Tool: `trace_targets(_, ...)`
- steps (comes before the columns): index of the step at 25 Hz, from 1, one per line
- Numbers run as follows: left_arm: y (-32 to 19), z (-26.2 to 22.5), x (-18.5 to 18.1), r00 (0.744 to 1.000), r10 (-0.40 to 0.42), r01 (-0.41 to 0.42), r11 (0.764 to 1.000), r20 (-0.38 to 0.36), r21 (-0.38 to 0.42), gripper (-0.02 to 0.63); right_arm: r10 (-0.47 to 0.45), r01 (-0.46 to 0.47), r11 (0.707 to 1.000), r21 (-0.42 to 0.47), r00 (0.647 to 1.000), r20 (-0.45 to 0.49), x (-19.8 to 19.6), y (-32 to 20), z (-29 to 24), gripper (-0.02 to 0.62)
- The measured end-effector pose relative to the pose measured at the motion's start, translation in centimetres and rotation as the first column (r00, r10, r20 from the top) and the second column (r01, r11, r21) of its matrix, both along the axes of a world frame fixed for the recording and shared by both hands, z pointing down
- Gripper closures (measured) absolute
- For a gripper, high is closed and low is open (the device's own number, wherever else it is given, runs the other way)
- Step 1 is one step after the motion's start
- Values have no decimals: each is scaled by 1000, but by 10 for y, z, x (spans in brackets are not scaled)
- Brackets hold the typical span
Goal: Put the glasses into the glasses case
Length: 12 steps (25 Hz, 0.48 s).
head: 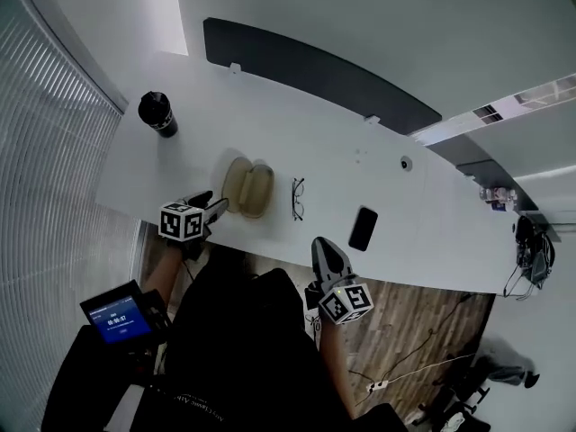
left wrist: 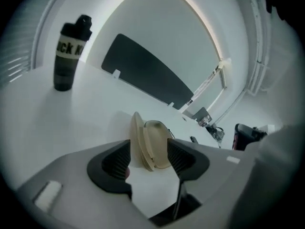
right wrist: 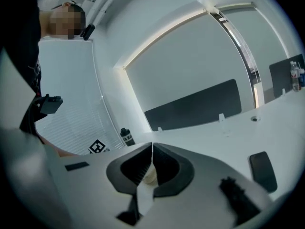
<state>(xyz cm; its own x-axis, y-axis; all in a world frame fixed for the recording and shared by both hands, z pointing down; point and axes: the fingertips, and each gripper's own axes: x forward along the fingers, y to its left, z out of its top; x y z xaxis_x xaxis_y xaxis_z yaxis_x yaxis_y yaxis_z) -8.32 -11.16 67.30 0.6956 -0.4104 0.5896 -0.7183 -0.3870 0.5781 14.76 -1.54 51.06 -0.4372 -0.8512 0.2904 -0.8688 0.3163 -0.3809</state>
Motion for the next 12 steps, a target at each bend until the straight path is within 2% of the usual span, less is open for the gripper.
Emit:
trace_targets(4, -21, 24, 10, 991, 116, -113, 993, 65, -39, 362, 31, -31, 999, 12, 999, 13, -5, -29, -2, 586)
trace_targets(7, -19, 41, 10, 983, 148, -138, 986, 110, -96, 365, 13, -13, 1000, 0, 1000, 24, -13, -41, 2, 586)
trace_targets(10, -21, 53, 13, 981, 156, -139, 980, 115, -141, 374, -22, 22, 1000, -2, 999, 33, -20, -61, 7, 586)
trace_targets(11, -20, 56, 13, 981, 156, -137, 977, 111, -160, 396, -35, 35, 999, -3, 999, 34, -22, -66, 8, 586)
trace_targets(12, -19, 58, 13, 982, 154, -133, 975, 111, -179, 472, -47, 47, 999, -3, 998, 34, -24, -70, 8, 586)
